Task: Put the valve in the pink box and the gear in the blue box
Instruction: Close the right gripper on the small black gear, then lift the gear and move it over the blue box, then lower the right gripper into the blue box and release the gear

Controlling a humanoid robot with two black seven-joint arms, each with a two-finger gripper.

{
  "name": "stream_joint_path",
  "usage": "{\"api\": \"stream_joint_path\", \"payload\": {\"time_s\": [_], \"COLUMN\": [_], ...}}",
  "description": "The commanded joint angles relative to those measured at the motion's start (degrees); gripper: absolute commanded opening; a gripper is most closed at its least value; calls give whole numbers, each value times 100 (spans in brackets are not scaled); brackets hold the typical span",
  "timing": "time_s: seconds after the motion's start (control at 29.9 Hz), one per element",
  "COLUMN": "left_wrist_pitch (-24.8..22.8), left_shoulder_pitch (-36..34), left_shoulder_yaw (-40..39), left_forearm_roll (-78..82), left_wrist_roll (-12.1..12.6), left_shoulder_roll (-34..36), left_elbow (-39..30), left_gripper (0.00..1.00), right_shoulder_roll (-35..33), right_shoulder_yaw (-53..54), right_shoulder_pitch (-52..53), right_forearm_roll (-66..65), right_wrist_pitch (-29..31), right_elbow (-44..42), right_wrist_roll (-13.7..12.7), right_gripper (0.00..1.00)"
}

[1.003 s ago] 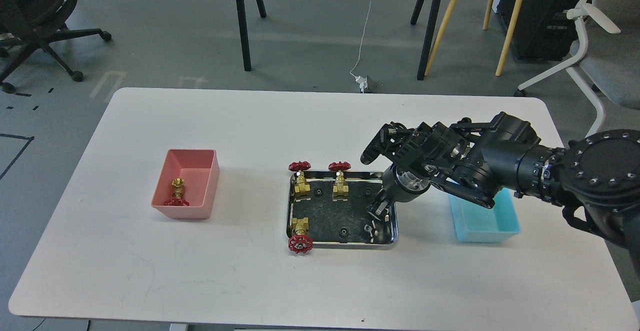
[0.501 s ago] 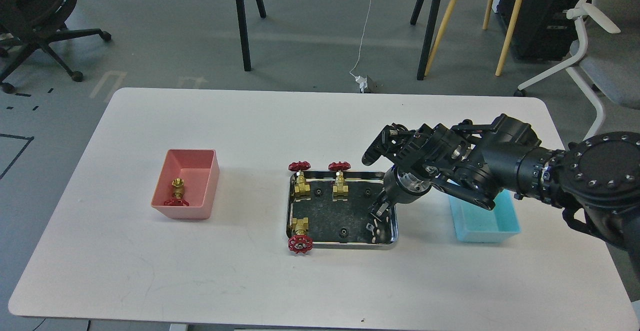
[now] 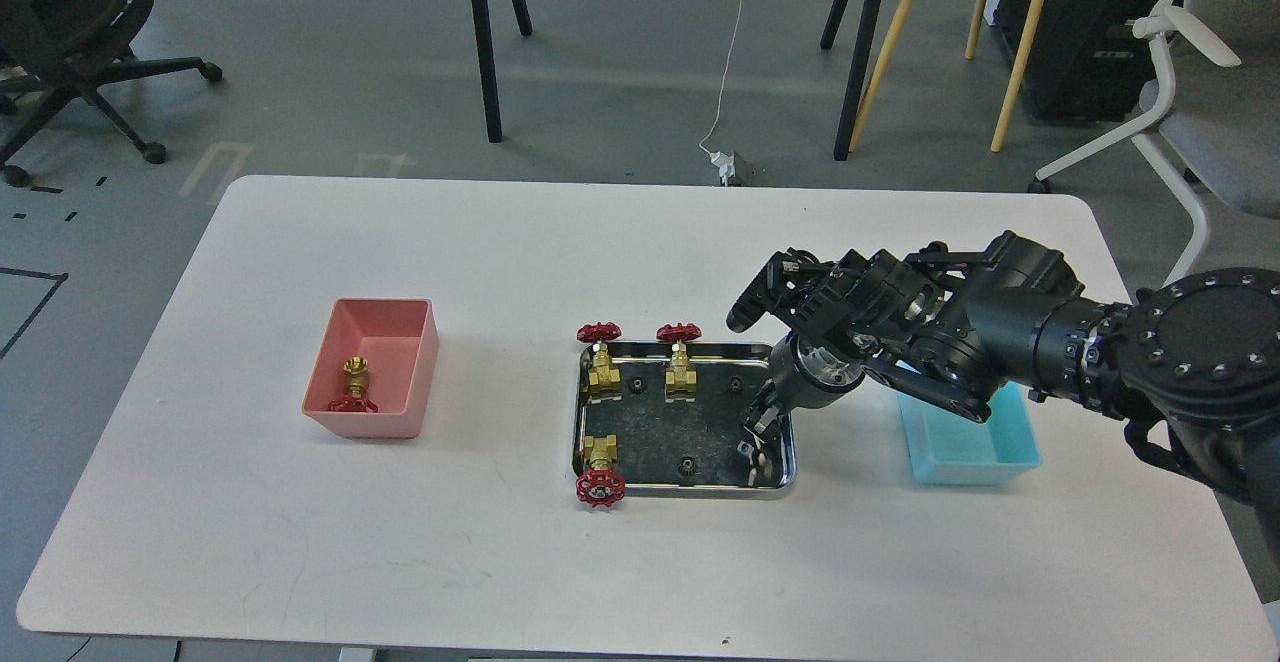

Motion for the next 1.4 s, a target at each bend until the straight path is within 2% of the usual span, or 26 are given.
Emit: {"api": "stream_joint_path", "payload": {"time_s": [0.0, 0.07, 0.3, 0.5, 0.63, 0.87, 1.14, 1.24, 1.37], "left_wrist_pitch": [0, -9, -9, 0, -9, -9, 0, 0, 9], "left_shoulder_pitch": [0, 0, 17, 53, 53, 61, 70, 70, 70], "left_shoulder_yaw": [-1, 8, 8, 8, 8, 17, 17, 17, 17], "left_forearm_roll": [-6, -15, -6, 11, 2, 2, 2, 2, 2], "left_wrist_roll": [0, 0, -18, -18, -18, -26, -18, -18, -18], "left_shoulder_roll": [36, 63, 107, 107, 107, 107, 89, 63, 63], "left_elbow": [-2, -2, -2, -2, -2, -2, -2, -2, -2], "left_gripper": [96, 96, 96, 96, 96, 96, 96, 96, 96], "right_shoulder_roll": [0, 0, 0, 0, -938, -2617, -4226, -4552, -4614], "right_shoulder_yaw": [-1, 34, 754, 878, 870, 913, 922, 931, 1141], "right_shoulder_pitch": [6, 32, 567, 981, 1043, 929, 332, 121, -81], "right_forearm_roll": [0, 8, 236, 571, 597, 615, 597, 588, 571], "right_wrist_pitch": [1, 1, 1, 1, 1, 1, 1, 1, 1], "right_elbow": [1, 1, -140, 359, 1063, 1661, 2399, 2505, 2497], "right_wrist_roll": [-1, -1, 61, 69, 69, 69, 69, 70, 69], "right_gripper": [5, 1, 1, 1, 1, 1, 1, 1, 1]}}
